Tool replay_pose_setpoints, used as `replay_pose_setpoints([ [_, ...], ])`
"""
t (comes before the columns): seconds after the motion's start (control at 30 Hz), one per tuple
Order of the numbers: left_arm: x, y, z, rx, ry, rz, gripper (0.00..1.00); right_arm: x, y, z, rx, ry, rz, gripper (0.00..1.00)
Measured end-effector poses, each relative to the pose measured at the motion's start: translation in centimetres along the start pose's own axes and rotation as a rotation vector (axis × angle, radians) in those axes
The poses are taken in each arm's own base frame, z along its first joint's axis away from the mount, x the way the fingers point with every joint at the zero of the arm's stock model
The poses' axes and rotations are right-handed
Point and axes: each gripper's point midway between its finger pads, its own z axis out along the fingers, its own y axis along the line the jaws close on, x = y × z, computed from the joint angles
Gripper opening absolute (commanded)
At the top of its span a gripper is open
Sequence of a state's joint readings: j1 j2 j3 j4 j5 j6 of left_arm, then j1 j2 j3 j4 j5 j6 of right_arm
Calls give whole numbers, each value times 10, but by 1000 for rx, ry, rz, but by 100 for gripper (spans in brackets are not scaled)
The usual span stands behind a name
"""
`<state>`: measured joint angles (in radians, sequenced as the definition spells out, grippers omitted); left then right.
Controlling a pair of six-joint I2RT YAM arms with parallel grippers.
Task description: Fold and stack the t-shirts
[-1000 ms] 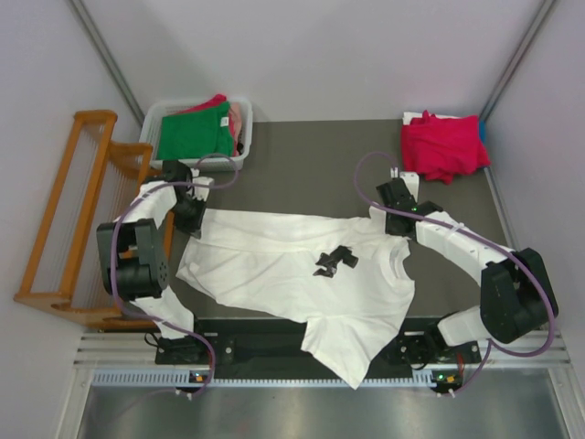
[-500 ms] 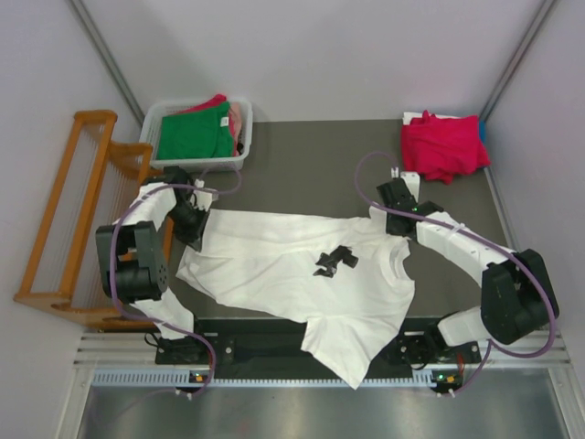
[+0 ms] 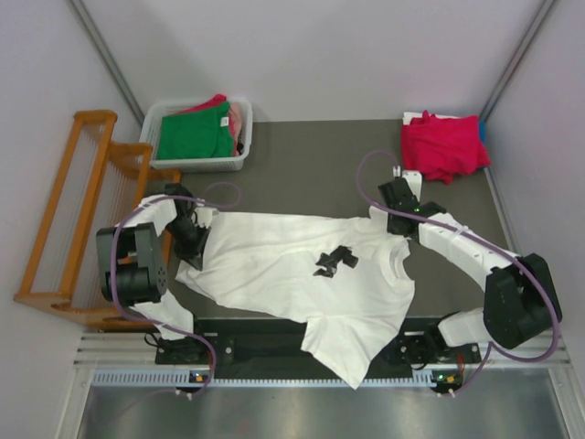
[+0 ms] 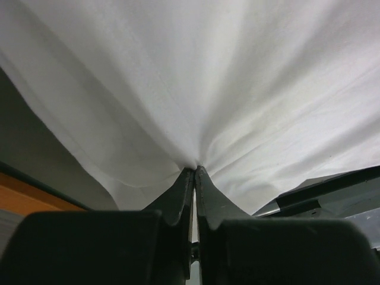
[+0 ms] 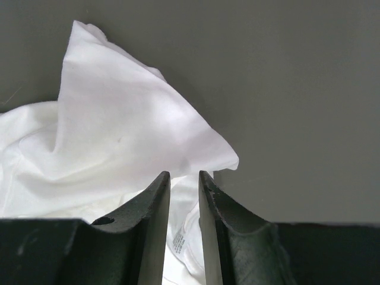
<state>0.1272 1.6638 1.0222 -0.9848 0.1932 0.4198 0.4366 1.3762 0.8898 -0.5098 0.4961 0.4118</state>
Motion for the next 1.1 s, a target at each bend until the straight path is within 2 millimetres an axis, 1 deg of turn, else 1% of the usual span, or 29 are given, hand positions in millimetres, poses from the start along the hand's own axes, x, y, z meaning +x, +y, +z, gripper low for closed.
replay_pose_setpoints([
  [0.17, -2, 10, -3, -9, -24, -38, 6, -1, 0, -1, -1, -3, 2, 27],
  [0.3, -10, 15, -9, -20, -50, -44, 6, -1, 0, -2, -3, -6, 3, 27],
  [0.4, -16, 17, -10, -24, -60, -47, 8, -1, -1, -2, -3, -5, 3, 30],
  [0.43, -17, 18, -10, -25, -64, -50, 10, -1, -1, -3, -4, -2, 2, 38],
  [0.5, -19, 19, -10, -27, -66, -54, 16, 1, 1, -4, -14, 4, 3, 41],
  [0.53, -19, 19, -10, -27, -67, -58, 27, 2, 1, -4, -20, 9, 1, 45],
  [0.57, -20, 19, -9, -28, -69, -60, 34, 4, 3, -5, -29, 18, -3, 48],
  [0.6, -20, 20, -9, -29, -69, -60, 43, 6, 4, -6, -35, 23, -6, 50],
  [0.63, -21, 20, -9, -31, -71, -62, 56, 8, 5, -8, -45, 26, -8, 50],
  [0.67, -22, 21, -9, -34, -73, -63, 61, 12, 7, -11, -57, 32, -15, 50],
  [0.77, -24, 22, -9, -38, -81, -68, 68, 25, 17, -24, -99, 47, -55, 50],
  [0.9, -30, 22, -13, -40, -100, -75, 71, 41, 39, -41, -176, 62, -110, 47],
  [1.0, -39, 21, -19, -34, -128, -75, 73, 56, 49, -46, -208, 89, -138, 47],
  [1.1, -47, 17, -23, -28, -151, -69, 73, 69, 56, -45, -221, 119, -156, 46],
])
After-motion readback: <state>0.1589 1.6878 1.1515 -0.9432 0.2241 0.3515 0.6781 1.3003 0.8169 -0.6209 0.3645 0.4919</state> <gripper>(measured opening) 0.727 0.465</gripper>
